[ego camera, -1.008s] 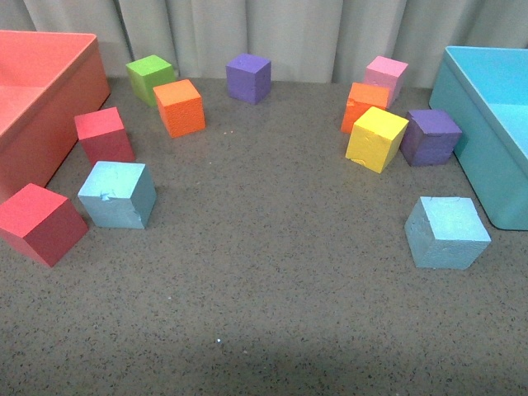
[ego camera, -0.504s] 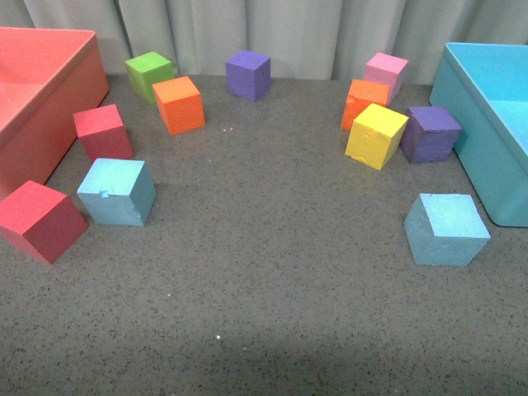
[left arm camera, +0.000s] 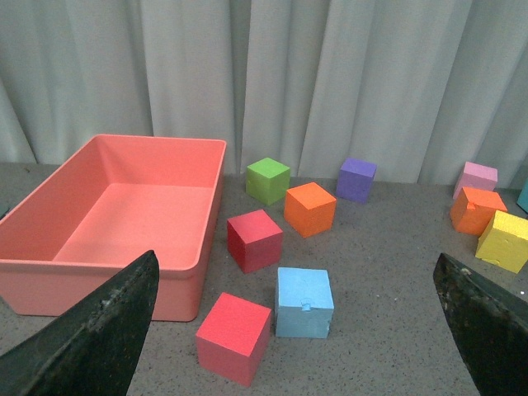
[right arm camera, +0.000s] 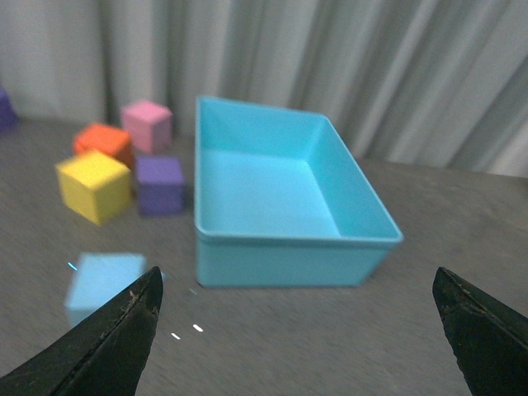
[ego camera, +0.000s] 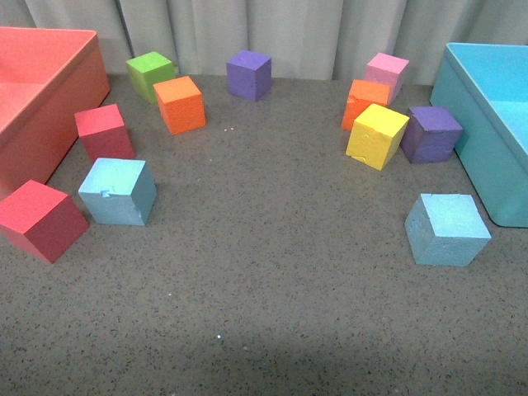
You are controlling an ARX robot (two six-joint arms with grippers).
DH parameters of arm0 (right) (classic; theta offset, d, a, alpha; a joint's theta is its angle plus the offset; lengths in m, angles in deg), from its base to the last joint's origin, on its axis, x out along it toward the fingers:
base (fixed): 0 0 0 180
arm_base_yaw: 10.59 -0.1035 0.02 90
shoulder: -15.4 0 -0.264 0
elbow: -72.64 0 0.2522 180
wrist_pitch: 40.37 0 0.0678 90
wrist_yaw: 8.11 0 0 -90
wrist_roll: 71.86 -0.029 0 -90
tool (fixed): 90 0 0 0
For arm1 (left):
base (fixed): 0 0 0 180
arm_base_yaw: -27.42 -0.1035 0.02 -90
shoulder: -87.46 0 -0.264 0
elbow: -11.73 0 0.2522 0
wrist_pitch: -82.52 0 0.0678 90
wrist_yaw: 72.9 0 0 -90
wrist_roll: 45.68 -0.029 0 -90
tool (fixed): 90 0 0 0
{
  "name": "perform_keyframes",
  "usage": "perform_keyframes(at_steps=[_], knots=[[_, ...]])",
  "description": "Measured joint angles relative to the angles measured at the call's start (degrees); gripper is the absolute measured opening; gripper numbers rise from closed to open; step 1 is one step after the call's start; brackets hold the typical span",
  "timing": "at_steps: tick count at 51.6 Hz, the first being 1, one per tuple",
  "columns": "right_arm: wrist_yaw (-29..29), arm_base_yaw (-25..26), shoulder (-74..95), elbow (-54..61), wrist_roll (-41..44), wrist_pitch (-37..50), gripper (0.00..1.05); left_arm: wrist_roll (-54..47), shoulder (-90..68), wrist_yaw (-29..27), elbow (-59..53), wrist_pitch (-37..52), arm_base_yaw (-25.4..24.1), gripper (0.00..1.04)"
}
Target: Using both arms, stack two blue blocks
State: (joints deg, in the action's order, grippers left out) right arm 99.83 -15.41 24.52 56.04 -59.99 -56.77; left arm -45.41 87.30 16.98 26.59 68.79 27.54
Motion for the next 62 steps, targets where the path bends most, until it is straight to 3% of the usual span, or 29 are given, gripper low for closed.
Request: perform_keyframes(at_steps=[7,14,18,33,62], knots=[[-2.6,1.7,19.6,-3.3,1.4,8.9,0.95,0.0,0.0,0.0,0.0,0.0,0.0,0.98],[-9.4,1.5,42.9,-10.0,-5.1,14.8,0.95,0.0,0.0,0.0,0.0,0.0,0.0,0.98],[-9.0,0.8,53.1,-13.5,-7.8,17.3,0.95,0.0,0.0,0.0,0.0,0.0,0.0,0.98],[-16.0,-1.4,84.3,-31.2,-18.2,9.9,0.95,0.0,0.0,0.0,0.0,0.0,0.0,0.98],[-17.3,-4.3,101.1,-45.2,-24.6,3.7,0.95,0.0,0.0,0.0,0.0,0.0,0.0,0.98]])
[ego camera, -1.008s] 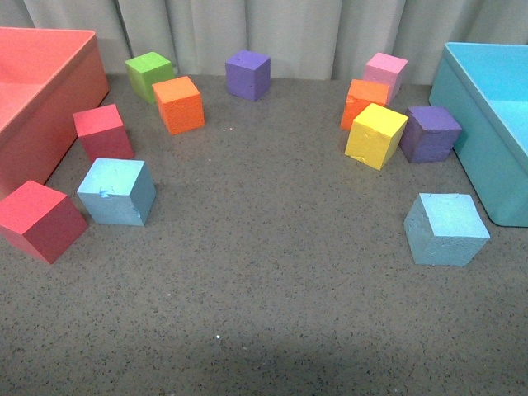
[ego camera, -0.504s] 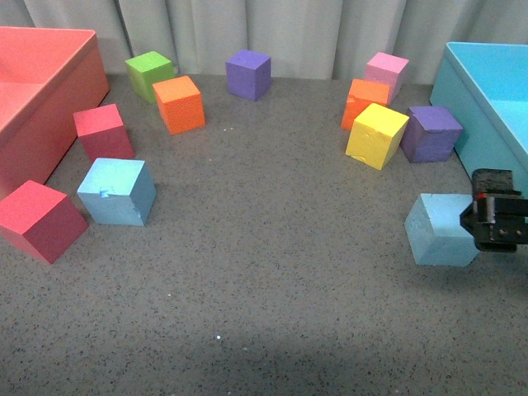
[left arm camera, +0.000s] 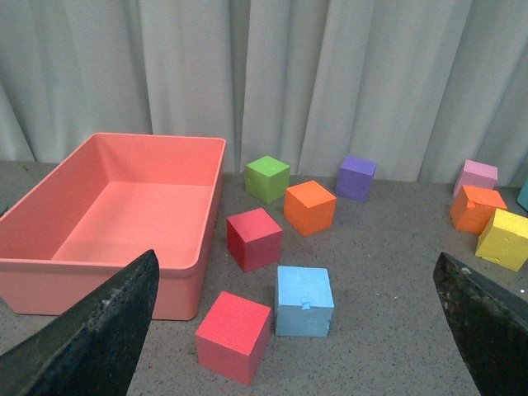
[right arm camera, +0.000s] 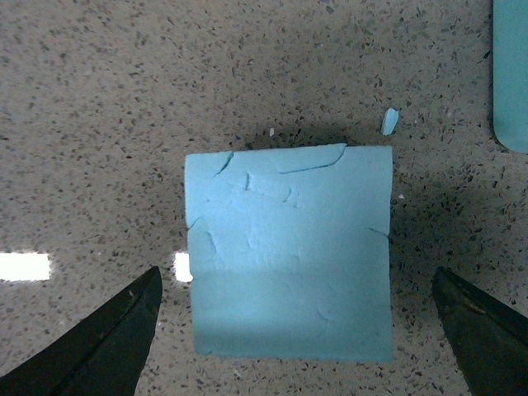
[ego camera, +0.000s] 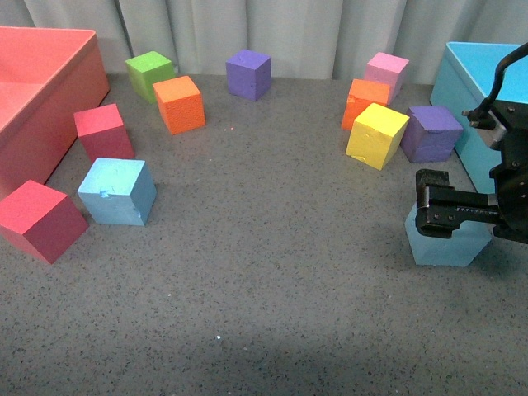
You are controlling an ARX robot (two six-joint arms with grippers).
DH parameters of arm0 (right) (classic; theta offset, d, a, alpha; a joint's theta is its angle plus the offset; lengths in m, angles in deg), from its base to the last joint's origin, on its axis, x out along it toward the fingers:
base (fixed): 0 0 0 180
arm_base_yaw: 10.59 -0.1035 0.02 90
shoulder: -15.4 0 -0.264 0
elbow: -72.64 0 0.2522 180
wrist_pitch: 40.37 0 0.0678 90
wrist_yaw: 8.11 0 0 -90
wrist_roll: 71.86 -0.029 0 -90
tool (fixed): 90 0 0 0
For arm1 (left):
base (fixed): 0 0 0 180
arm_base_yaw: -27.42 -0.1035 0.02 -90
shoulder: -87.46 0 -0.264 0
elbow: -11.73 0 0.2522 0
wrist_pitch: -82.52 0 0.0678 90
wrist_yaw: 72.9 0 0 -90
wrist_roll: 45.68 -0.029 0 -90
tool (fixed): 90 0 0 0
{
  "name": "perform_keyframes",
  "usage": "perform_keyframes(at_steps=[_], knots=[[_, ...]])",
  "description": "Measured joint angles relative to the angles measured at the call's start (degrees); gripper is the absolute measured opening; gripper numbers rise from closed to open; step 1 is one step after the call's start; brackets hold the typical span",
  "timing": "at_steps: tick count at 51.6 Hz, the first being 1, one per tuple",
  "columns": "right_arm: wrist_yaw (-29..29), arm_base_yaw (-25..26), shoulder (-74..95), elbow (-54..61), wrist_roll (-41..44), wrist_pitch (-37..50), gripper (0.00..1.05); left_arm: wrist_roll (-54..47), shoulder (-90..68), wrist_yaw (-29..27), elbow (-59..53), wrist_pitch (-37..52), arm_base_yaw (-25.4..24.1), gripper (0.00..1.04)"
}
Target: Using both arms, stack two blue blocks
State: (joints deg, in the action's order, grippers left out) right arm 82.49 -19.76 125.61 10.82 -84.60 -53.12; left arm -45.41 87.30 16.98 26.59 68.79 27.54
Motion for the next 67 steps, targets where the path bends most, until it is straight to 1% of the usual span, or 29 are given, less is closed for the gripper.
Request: perform_keyframes(at_steps=[7,10,13,15,21,23,28,34,46,55,63,67], knots=[[0.8,-0.4,4.6,-2.6,-0.7,-1.3,0.94,0.0,0.0,0.0,0.0,0.0,0.0,0.98],[1.0,-0.4,5.3,-3.0,-0.7,-1.4,0.88,0.0,0.0,0.0,0.0,0.0,0.0,0.98],[1.0,-0.5,6.1,-3.6,-0.7,-1.7,0.79,0.0,0.0,0.0,0.0,0.0,0.0,0.98],[1.0,-0.5,6.4,-3.8,-0.7,-1.7,0.75,0.0,0.0,0.0,0.0,0.0,0.0,0.98],[1.0,-0.6,6.9,-4.3,-0.7,-1.9,0.58,0.0,0.0,0.0,0.0,0.0,0.0,0.98],[1.0,-0.7,6.9,-4.4,-0.7,-1.9,0.54,0.0,0.0,0.0,0.0,0.0,0.0,0.98],[0.8,-0.9,6.8,-4.5,-0.9,-1.9,0.49,0.0,0.0,0.0,0.0,0.0,0.0,0.98],[0.7,-1.6,6.1,-4.4,-1.3,-1.9,0.47,0.0,0.0,0.0,0.0,0.0,0.0,0.98],[0.1,-4.2,3.9,-4.9,-3.3,-2.5,0.45,0.0,0.0,0.0,0.0,0.0,0.0,0.98],[-0.2,-8.0,4.6,-8.4,-5.4,-3.8,0.45,0.0,0.0,0.0,0.0,0.0,0.0,0.98],[-0.1,-13.0,8.3,-15.0,-7.9,-6.8,0.45,0.0,0.0,0.0,0.0,0.0,0.0,0.98],[0.4,-14.4,10.1,-17.4,-8.7,-8.2,0.45,0.0,0.0,0.0,0.0,0.0,0.0,0.98]])
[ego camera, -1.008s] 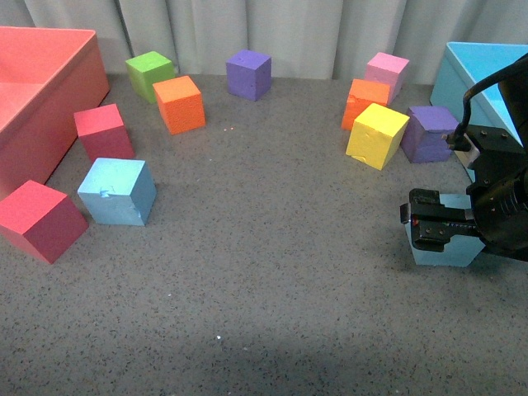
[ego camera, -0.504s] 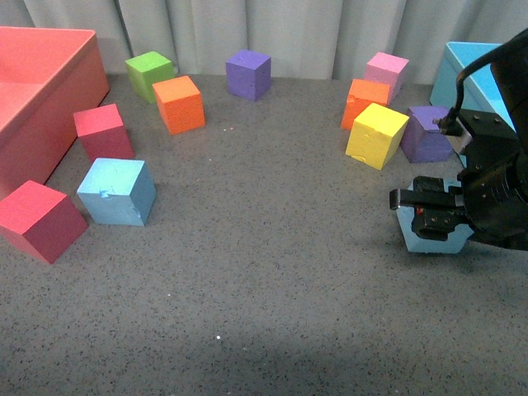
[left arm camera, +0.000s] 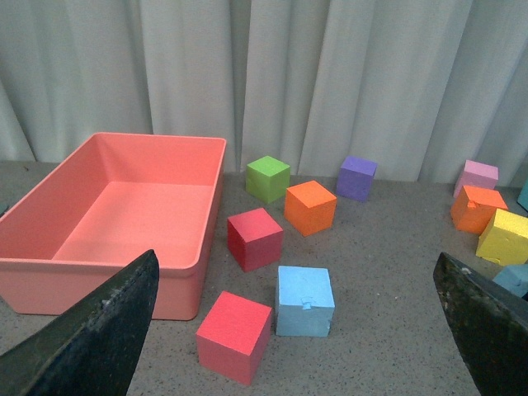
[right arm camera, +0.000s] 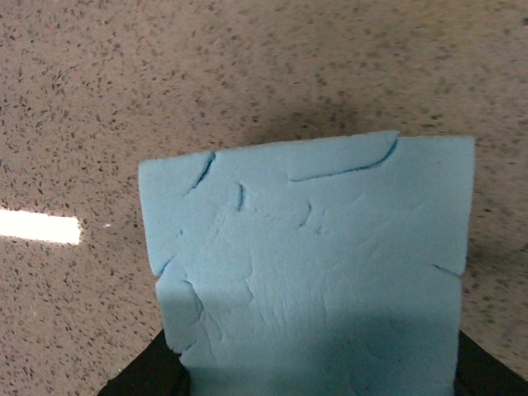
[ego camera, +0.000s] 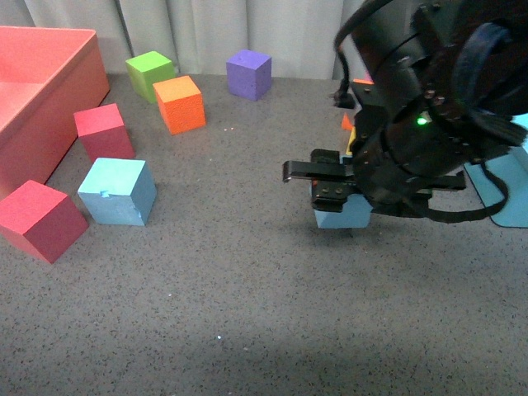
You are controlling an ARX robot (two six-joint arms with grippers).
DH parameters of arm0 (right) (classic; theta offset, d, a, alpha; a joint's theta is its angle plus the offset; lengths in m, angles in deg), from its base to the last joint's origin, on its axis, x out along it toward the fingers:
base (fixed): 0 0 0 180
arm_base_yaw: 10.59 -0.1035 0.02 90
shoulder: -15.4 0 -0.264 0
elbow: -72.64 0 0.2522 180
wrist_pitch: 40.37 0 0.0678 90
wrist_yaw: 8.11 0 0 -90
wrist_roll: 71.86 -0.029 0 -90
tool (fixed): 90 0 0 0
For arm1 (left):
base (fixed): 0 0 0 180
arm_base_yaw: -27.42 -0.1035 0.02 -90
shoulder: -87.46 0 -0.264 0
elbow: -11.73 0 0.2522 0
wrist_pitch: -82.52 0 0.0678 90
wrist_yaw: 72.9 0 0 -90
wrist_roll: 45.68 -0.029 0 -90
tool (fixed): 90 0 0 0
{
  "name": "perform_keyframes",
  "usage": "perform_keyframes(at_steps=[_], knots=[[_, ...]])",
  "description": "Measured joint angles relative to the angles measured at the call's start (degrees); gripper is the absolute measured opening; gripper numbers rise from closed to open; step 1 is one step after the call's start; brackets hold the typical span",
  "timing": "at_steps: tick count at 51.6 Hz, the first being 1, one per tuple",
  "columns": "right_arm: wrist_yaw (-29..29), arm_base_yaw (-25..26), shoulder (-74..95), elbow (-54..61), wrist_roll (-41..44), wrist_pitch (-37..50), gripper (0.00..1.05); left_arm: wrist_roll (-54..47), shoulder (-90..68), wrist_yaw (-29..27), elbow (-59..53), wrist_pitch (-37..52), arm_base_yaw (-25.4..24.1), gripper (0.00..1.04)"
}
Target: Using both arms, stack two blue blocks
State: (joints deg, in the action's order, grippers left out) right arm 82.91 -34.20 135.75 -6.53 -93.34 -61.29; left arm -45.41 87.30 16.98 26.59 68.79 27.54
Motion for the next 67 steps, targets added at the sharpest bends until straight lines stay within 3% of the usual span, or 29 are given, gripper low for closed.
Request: perform_keyframes(at_steps=[14,31,36,47,60,62,64,67], knots=[[0.2,-5.4,6.8,-10.0,-3.8,-4.5,0.45,0.0,0.0,0.0,0.0,0.0,0.0,0.98],[0.1,-7.3,10.5,-14.5,-4.7,-7.0,0.45,0.0,0.0,0.0,0.0,0.0,0.0,0.98],[0.2,-7.3,10.5,-14.3,-4.7,-6.3,0.65,0.0,0.0,0.0,0.0,0.0,0.0,0.98],[-0.7,-7.3,6.5,-10.8,-4.4,-3.8,0.96,0.0,0.0,0.0,0.0,0.0,0.0,0.98],[2.9,-7.0,-0.9,-7.0,-2.8,-1.5,0.95,0.0,0.0,0.0,0.0,0.0,0.0,0.98],[4.5,-7.1,-1.0,-6.0,-1.8,1.6,0.94,0.0,0.0,0.0,0.0,0.0,0.0,0.98],[13.9,-7.1,-1.3,-0.6,3.3,15.0,0.87,0.0,0.0,0.0,0.0,0.0,0.0,0.98],[22.8,-6.3,-1.8,9.1,10.4,33.2,0.76,0.0,0.0,0.2,0.0,0.0,0.0,0.98]])
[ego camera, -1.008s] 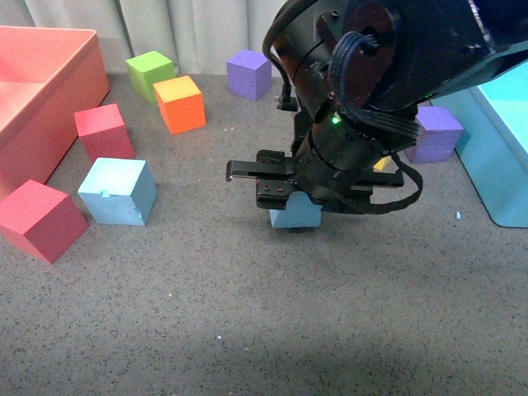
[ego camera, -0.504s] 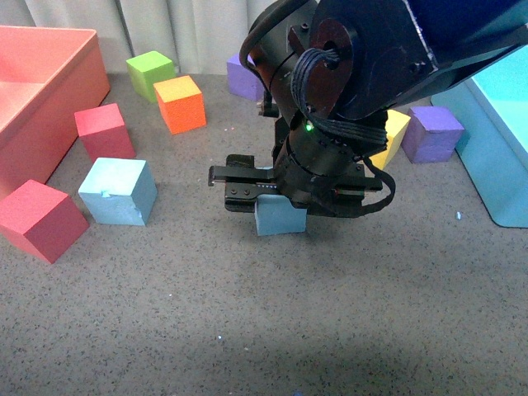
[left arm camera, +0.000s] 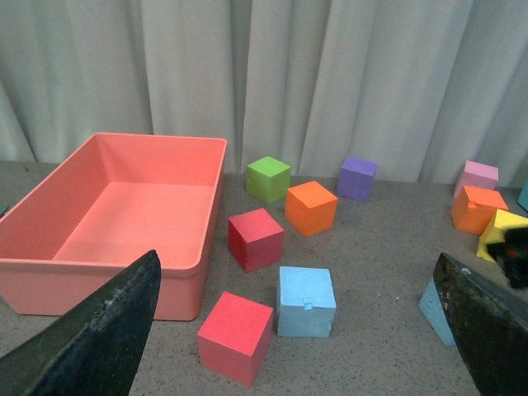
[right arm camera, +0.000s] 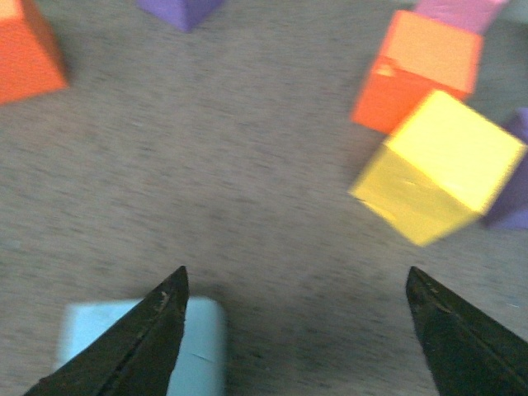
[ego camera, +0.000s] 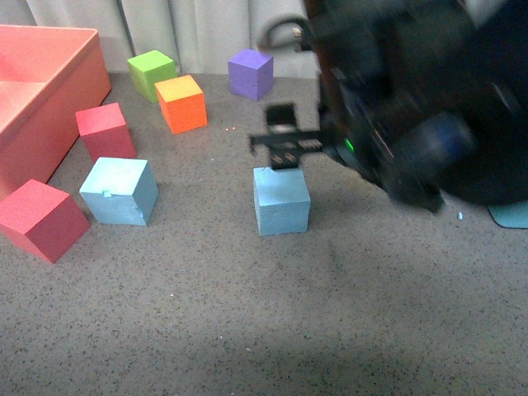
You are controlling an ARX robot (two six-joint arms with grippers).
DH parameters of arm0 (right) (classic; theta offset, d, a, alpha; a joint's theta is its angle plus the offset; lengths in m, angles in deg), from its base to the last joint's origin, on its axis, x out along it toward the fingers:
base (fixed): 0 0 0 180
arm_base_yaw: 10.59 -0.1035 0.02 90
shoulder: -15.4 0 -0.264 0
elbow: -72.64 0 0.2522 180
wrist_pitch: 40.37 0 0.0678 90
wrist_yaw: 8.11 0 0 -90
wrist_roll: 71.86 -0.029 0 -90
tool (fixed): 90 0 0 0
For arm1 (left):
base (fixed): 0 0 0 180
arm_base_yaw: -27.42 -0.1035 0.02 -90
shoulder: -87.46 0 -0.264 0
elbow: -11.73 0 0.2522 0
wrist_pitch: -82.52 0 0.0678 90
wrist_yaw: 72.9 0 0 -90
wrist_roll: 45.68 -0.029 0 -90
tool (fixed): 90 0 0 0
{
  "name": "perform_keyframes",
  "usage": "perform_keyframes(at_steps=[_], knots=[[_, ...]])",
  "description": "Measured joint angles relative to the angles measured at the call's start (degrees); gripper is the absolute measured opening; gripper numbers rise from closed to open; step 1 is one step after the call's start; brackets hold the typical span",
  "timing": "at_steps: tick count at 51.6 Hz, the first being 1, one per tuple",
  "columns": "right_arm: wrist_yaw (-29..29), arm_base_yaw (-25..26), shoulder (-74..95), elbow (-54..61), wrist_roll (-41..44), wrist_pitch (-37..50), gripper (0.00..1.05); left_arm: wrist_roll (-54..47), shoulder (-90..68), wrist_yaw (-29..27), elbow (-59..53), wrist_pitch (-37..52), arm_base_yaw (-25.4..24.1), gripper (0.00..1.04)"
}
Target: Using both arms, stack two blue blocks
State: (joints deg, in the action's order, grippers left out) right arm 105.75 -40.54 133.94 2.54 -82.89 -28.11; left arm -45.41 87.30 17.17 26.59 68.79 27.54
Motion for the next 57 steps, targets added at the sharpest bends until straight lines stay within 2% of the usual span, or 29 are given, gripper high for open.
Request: perform_keyframes(at_steps=[3,8,10,13,20,23,36,44,57], knots=[[1.6,1.8,-1.0,9.8,4.7,16.0,0.66,0.0,0.0,-0.3,0.0,0.0,0.0,0.98],[-0.2,5.4,-5.9,21.3,8.5,40.9,0.50,0.0,0.0,-0.3,0.0,0.0,0.0,0.98],[-1.2,6.9,-9.9,24.3,9.2,47.0,0.43,0.0,0.0,-0.2,0.0,0.0,0.0,0.98],[-2.6,8.6,-15.0,27.4,9.8,49.9,0.34,0.0,0.0,-0.1,0.0,0.0,0.0,0.98],[-6.6,12.7,-22.7,37.0,10.7,49.8,0.08,0.0,0.0,-0.1,0.0,0.0,0.0,0.98],[-8.2,13.9,-25.0,39.7,11.1,49.1,0.01,0.0,0.0,-0.1,0.0,0.0,0.0,0.98],[-13.5,19.6,-40.1,48.5,11.0,43.3,0.01,0.0,0.0,-0.1,0.0,0.0,0.0,0.98],[-16.4,22.2,-53.8,50.8,11.0,32.1,0.01,0.0,0.0,-0.1,0.0,0.0,0.0,0.98],[-19.4,25.3,-65.8,54.0,11.0,23.4,0.01,0.0,0.0,-0.1,0.0,0.0,0.0,0.98]])
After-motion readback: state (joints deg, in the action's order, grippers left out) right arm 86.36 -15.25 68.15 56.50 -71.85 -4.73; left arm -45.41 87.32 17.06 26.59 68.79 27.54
